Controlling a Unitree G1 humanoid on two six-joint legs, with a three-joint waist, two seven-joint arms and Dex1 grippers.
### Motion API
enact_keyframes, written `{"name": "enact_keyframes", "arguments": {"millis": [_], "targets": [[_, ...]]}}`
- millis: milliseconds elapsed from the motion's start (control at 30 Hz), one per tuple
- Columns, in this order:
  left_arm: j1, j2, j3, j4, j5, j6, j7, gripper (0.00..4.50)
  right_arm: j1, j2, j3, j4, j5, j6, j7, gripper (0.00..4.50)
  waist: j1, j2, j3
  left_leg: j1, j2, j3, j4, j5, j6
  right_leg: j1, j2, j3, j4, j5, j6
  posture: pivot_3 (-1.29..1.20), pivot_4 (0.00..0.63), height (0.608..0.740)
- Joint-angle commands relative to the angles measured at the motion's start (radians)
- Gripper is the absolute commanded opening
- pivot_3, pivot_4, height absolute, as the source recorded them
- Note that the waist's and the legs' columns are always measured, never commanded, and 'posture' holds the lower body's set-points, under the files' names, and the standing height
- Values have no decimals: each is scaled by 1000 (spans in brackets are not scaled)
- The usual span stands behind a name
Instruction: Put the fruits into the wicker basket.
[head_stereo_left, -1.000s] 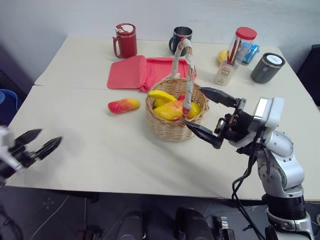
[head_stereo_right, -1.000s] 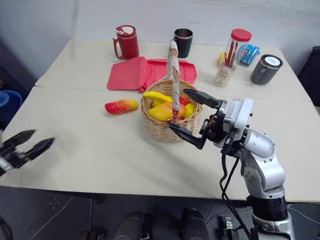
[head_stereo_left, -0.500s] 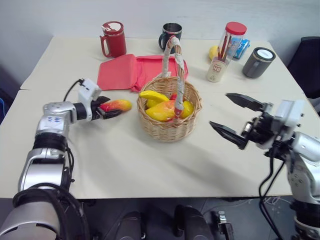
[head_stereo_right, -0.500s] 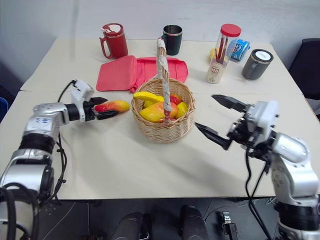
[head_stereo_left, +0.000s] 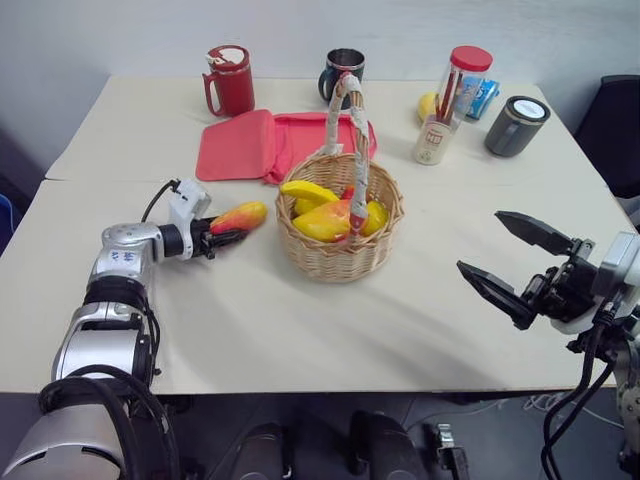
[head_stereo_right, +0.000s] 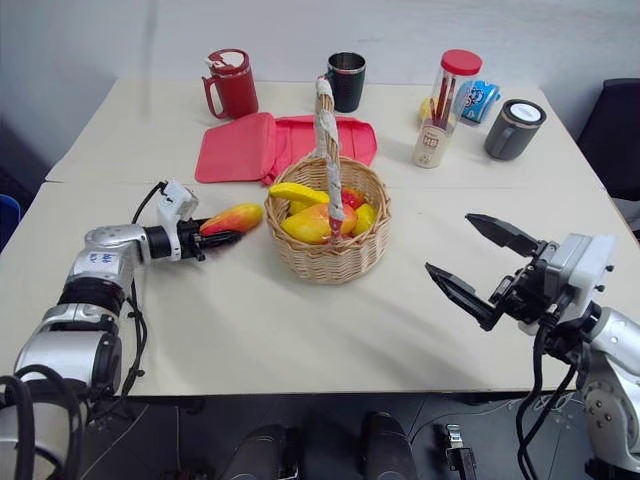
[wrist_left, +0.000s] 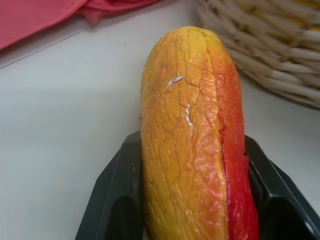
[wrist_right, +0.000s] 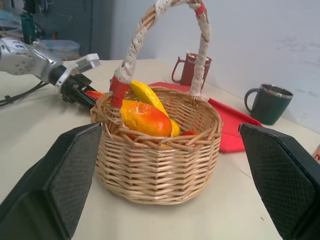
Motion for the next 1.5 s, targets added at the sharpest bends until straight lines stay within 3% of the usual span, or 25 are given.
{"name": "enact_keyframes", "arguments": {"millis": [33,100,233,467,667,767,800,967,1067,1167,1267,1367,1500], "targets": [[46,57,95,-215,-108,34,-46,1734,-13,-13,-40,-33,34,2,-12,4500,0,0,0,0,0,0,0,0,0,0,0,0,0,0,0,0,150,740],[86,80,126,-349,-167,80,-82,1734,-22,-17,-44,-29,40,9,-19,4500,2,0,0,0,0,-1,0,0,0,0,0,0,0,0,0,0,150,740],[14,37,48,-563,-193,251,-55,1734,-60,-15,-9,-8,27,20,-36,4500,21,0,0,0,-1,-3,1,0,1,3,-1,-1,0,0,0,0,150,740],[-175,-125,-112,-491,-105,346,14,1734,-139,-17,66,13,6,61,-47,4500,29,0,0,-2,-2,-4,6,-1,3,5,-1,-1,-1,3,3,0,150,740],[-209,-189,-124,-385,-90,286,20,3474,-137,-5,120,-41,15,124,-80,4500,11,0,0,-3,-2,-2,5,0,3,2,1,-1,-2,2,3,0,150,740],[-200,-160,-95,-388,-101,231,-5,4402,-141,12,168,-78,13,152,-114,4500,7,0,0,-3,-1,-3,5,0,2,2,1,-1,-2,2,3,0,150,740],[-191,-131,-84,-385,-101,201,-26,4460,-145,16,192,-96,14,173,-131,4500,4,0,0,-3,-1,-3,5,0,2,2,1,-1,-2,2,3,0,150,740],[-65,44,15,-426,-170,52,-223,4460,-206,96,337,-154,-10,267,-281,4500,-17,1,0,-2,1,-2,3,0,1,0,1,0,-1,2,2,0,150,740],[77,159,83,-508,-220,116,-274,4460,-252,170,426,-126,-84,255,-332,4500,-22,2,0,-2,0,-2,2,0,0,0,0,-1,0,1,0,0,150,740],[327,241,172,-673,-280,232,-272,4460,-327,247,488,-30,-165,210,-357,4500,-25,2,0,-3,0,-3,2,0,1,0,0,-1,-1,1,1,0,150,740],[483,234,261,-860,-365,307,-206,4460,-399,314,515,42,-191,196,-362,4500,-20,2,0,-3,0,-3,2,-1,2,0,-1,0,-1,1,1,0,150,740],[543,180,331,-1038,-445,325,-115,4460,-456,352,529,91,-207,196,-352,4500,0,2,1,-7,0,-9,5,-1,1,0,-1,-1,-1,1,1,0,150,740],[560,136,329,-1178,-509,376,-27,4500,-478,356,532,127,-221,195,-322,3751,3,3,0,-13,-1,-17,11,-1,1,0,-1,-1,-1,1,0,0,150,740]]}}
